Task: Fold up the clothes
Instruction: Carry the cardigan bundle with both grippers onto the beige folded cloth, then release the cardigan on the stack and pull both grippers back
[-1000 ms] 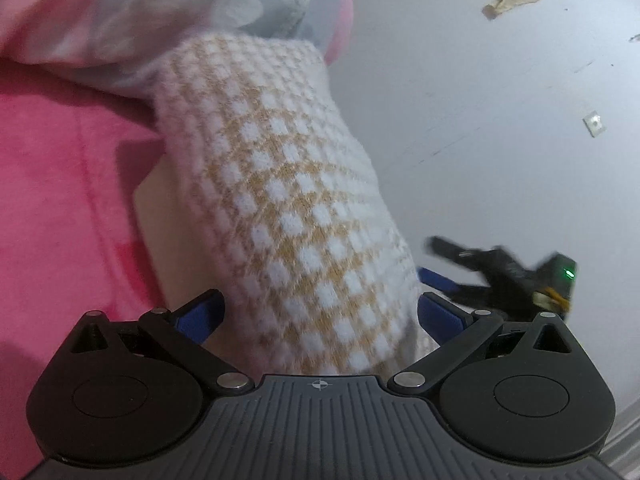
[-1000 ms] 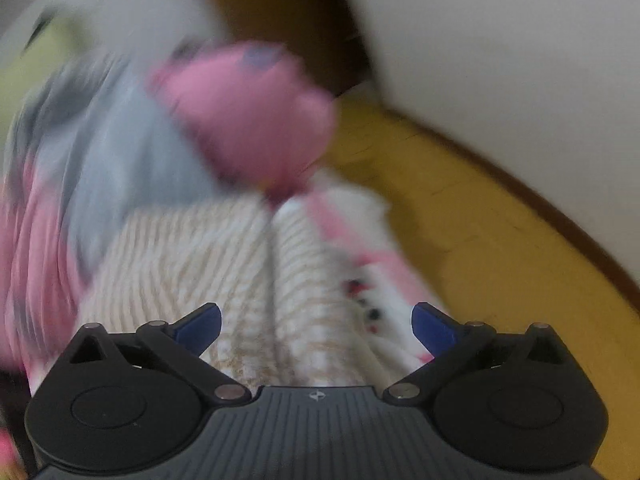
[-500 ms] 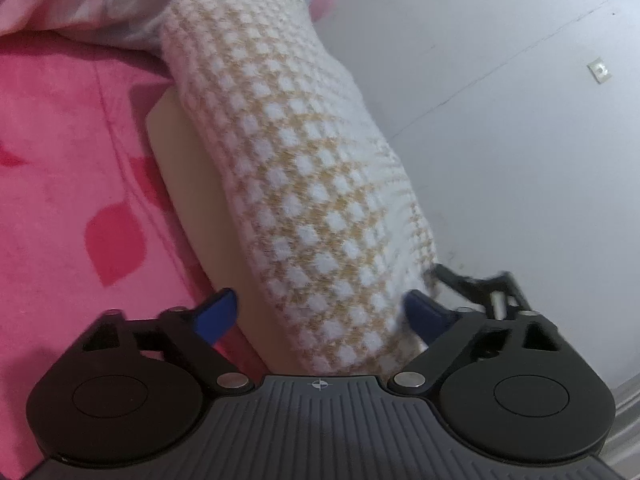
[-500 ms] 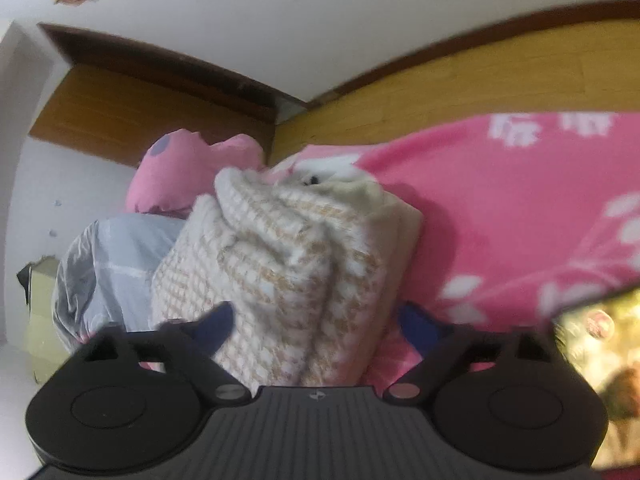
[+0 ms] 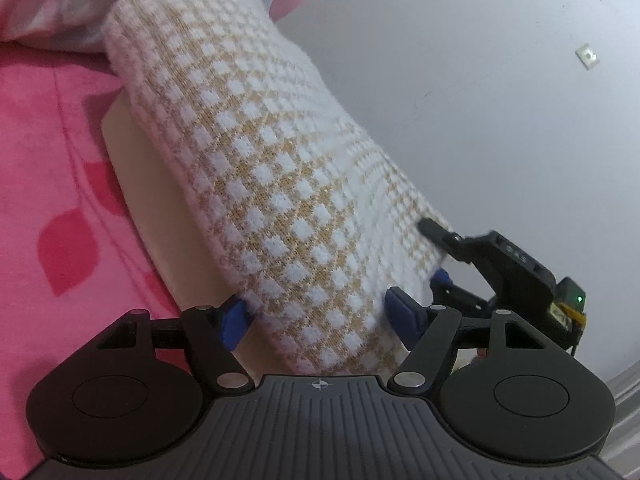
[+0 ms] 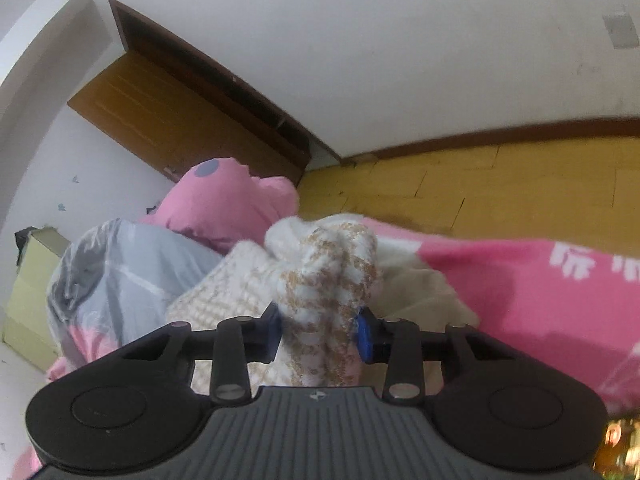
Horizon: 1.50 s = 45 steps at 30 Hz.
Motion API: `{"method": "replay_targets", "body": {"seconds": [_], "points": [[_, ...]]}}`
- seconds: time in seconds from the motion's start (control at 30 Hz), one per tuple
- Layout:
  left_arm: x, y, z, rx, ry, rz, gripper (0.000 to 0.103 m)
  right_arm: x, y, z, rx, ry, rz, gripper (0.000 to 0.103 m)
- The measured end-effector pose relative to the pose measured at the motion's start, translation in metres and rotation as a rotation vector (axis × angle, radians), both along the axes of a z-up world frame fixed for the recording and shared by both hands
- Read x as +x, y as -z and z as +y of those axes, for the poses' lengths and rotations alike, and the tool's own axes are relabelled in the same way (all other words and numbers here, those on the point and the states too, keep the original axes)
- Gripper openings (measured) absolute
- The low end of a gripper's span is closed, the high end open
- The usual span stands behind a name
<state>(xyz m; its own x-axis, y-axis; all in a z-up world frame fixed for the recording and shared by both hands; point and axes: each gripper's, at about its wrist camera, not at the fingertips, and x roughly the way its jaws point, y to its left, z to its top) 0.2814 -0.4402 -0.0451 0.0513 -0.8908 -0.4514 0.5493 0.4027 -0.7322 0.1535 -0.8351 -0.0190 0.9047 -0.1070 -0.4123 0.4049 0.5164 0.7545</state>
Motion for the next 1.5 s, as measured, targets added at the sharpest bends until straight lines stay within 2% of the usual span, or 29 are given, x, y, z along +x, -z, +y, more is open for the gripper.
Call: {"method": "replay_targets", "body": {"seconds": [0.1,0.17,0.27,0.37,0.47,0.53,0.63,0.73,0.8,0.87,0.9,0.93,0.97,1.1,1.2,1.27,1.4,1.5], "points": [[0.003,0.011,0.007,-0.015,0.009,0.006,0.072,0.001,0.026,-0.004,0.055,0.013,0.022,0.039],[0.003,0.013,0.014,-0.018,0.019,0.002,0.073,-0.005,0.035,-0.005,0.096,0.005,-0.009,0.039],[0.004,0.012,0.031,-0.021,0.023,0.003,0.082,-0.012,0.032,-0.006,0.117,0.001,-0.025,0.041],[0.02,-0.004,0.048,-0.027,-0.007,-0.056,0.084,-0.026,0.02,-0.002,0.096,0.044,-0.027,0.041],[0.039,-0.025,0.074,-0.051,-0.108,-0.152,0.085,-0.036,-0.002,0.017,-0.062,0.099,-0.018,0.041],[0.054,-0.038,0.073,-0.043,-0.168,-0.193,0.085,-0.039,-0.015,0.03,-0.165,0.118,-0.032,0.041],[0.073,-0.054,0.022,0.005,-0.219,-0.286,0.085,-0.028,-0.033,0.055,-0.297,0.087,-0.066,0.041],[0.085,-0.059,-0.019,0.088,-0.244,-0.397,0.085,-0.008,-0.039,0.083,-0.438,0.027,-0.064,0.04],[0.089,-0.054,-0.037,0.152,-0.267,-0.44,0.088,0.004,-0.029,0.096,-0.481,-0.005,-0.035,0.04],[0.093,-0.049,-0.049,0.217,-0.26,-0.475,0.099,0.018,-0.009,0.106,-0.496,-0.038,0.041,0.04],[0.096,-0.044,-0.054,0.242,-0.251,-0.47,0.103,0.023,0.007,0.108,-0.488,-0.053,0.075,0.039],[0.101,-0.04,-0.057,0.251,-0.246,-0.447,0.103,0.029,0.022,0.11,-0.48,-0.069,0.109,0.039],[0.105,-0.036,-0.058,0.246,-0.247,-0.414,0.103,0.032,0.033,0.115,-0.535,-0.058,0.115,0.039],[0.11,-0.04,-0.043,0.225,-0.266,-0.296,0.102,0.031,0.021,0.115,-0.507,-0.038,0.118,0.04],[0.097,-0.056,-0.021,0.246,-0.304,-0.288,0.102,0.001,0.004,0.112,-0.396,-0.017,0.078,0.044],[0.081,-0.069,-0.002,0.257,-0.309,-0.317,0.103,-0.024,-0.004,0.121,-0.408,-0.027,0.081,0.053],[0.047,-0.09,0.029,0.281,-0.28,-0.394,0.103,-0.08,-0.015,0.146,-0.437,-0.076,0.117,0.061],[0.016,-0.106,0.05,0.29,-0.232,-0.458,0.103,-0.123,-0.023,0.173,-0.501,-0.089,0.163,0.066]]}}
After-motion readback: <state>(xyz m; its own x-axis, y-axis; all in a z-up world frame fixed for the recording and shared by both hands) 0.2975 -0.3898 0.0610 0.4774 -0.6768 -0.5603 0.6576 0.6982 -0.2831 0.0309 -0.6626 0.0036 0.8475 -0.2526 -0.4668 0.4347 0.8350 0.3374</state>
